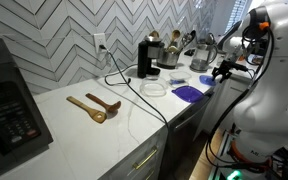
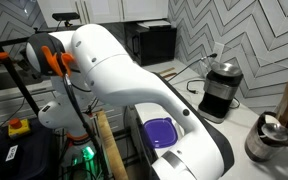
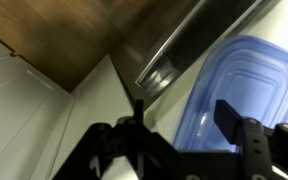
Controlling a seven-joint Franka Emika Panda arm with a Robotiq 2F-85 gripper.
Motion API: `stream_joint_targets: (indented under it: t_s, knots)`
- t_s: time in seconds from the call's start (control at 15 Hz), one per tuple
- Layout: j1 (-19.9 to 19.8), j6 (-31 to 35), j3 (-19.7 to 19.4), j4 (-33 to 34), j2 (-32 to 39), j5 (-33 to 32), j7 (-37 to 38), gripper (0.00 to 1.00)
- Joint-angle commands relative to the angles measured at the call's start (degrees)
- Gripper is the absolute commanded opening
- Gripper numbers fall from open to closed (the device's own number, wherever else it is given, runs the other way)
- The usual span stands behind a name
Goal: Unstack the clear bowls and put the blue packet in the bowl on the right then put the light blue lid on the bowl on the right
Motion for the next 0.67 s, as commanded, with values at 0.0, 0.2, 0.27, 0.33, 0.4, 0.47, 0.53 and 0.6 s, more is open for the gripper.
stream_joint_targets:
  t_s: [0.0,0.2,0.27,0.33,0.4,0.47,0.53,0.6]
  knots:
    - [-1.0,-1.5,0.7,-0.4,0.0,-1.9,2.1,0.4]
    - [-1.0,-1.8,0.7,-0.6,-0.2,-1.8,2.6,0.18]
    - [-1.1,-1.9,0.6,-0.6,-0.2,-1.9,2.9,0.14]
    - [-1.3,-1.8,0.6,-0.7,-0.2,-1.9,3.1,0.11]
    - [-1.4,-1.8,0.6,-0.7,-0.3,-1.8,3.2,0.06]
    - [-1.5,-1.7,0.7,-0.8,-0.5,-1.9,3.4,0.0]
    - [-1.4,-1.6,0.8,-0.9,-0.8,-1.8,3.4,0.04]
    - [-1.2,-1.4,0.8,-1.2,-1.3,-2.0,3.6,0.02]
